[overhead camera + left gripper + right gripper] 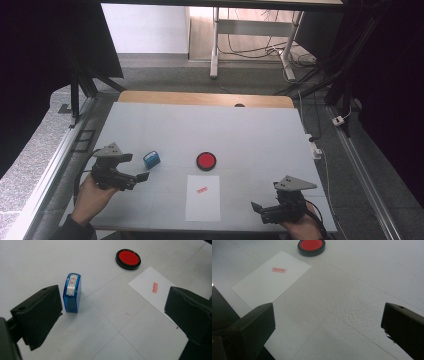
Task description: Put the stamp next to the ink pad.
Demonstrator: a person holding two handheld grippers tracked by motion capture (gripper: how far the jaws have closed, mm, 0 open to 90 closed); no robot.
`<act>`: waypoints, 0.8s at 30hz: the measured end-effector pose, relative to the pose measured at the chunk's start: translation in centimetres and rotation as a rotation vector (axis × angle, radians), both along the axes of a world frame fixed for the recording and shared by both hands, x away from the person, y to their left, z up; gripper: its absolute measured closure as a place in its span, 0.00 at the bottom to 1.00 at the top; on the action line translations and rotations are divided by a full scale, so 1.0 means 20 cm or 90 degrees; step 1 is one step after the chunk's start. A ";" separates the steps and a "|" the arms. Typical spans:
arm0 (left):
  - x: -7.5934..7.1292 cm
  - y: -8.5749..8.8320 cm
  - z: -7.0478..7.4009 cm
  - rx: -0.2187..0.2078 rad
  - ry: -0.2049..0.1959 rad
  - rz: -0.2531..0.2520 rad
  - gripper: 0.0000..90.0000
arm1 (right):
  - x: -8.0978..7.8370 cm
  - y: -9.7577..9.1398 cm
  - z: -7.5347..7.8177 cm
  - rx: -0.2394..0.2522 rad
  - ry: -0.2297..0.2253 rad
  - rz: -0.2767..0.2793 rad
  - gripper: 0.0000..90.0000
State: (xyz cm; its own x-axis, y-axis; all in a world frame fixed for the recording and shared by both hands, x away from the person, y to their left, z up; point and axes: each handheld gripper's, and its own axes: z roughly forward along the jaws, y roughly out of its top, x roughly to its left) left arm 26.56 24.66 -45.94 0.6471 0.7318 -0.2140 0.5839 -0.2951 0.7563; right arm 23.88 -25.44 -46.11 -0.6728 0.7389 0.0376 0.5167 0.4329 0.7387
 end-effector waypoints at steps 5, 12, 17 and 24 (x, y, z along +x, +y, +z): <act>-0.08 0.02 0.00 -0.003 -0.011 0.007 0.00 | 0.00 0.00 0.00 0.004 0.000 -0.002 0.00; -0.18 0.06 0.00 -0.003 -0.025 0.013 0.00 | 0.00 0.00 0.00 0.006 0.001 -0.005 0.00; -0.23 0.09 -0.01 0.000 -0.023 0.017 0.00 | 0.00 -0.01 0.00 0.007 0.002 -0.008 0.00; -0.30 0.10 -0.04 0.023 -0.015 0.023 0.00 | 0.01 -0.01 0.00 0.008 0.003 -0.012 0.00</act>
